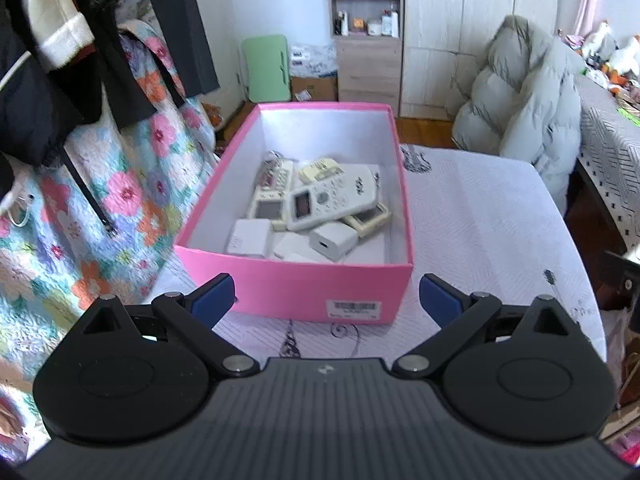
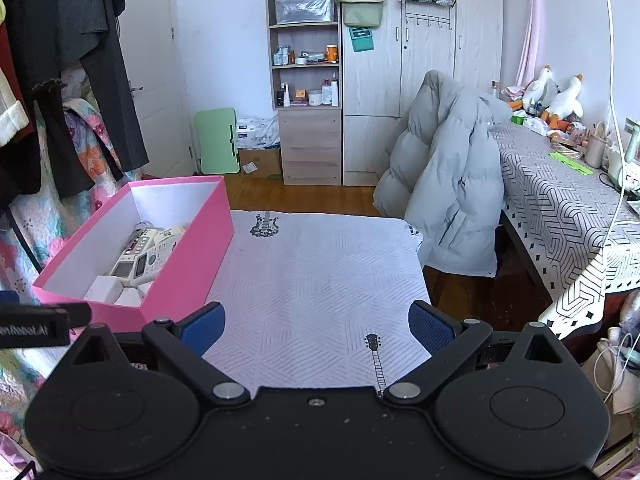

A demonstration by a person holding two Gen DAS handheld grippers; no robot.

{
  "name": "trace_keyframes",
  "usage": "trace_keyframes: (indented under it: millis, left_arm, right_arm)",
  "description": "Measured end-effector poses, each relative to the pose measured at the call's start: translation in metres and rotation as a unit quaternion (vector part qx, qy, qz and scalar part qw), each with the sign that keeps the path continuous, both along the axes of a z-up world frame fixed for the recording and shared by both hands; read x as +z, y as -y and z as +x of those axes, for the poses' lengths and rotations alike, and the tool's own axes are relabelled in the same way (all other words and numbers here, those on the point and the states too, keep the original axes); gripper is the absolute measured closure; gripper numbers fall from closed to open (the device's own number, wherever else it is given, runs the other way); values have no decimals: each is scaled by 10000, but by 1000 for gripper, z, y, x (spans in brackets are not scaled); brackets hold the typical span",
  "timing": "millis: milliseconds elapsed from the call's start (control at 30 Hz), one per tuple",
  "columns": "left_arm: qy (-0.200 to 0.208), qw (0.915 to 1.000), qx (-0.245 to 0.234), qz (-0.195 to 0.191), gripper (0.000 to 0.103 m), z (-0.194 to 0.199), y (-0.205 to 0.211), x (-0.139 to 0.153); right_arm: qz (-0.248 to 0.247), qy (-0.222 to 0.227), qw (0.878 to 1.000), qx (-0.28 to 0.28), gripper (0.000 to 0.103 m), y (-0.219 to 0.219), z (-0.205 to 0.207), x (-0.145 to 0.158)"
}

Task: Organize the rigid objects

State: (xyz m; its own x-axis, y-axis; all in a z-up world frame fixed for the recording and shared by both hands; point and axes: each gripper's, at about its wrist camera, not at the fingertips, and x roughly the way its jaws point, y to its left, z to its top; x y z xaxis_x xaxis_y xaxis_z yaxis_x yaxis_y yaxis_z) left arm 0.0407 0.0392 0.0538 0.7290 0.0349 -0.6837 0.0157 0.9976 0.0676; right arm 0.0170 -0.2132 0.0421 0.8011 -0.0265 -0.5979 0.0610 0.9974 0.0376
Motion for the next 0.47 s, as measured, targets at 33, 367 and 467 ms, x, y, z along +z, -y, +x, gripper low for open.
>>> trace_keyframes:
  millis: [33,367,467]
  left_arm:
    - [35,10000,21,67,3,-1,0,1]
    - [120,9996,-81,228,3,-9,0,0]
    - [143,9997,-65,189,2,-10,-1,1]
  right_arm:
    - [-5,-7,10000,1,3,-1,0,0]
    - [-31,-49,10000,15,3,-4,-3,1]
    - [-53,-37,10000,60,3,-6,-3,2]
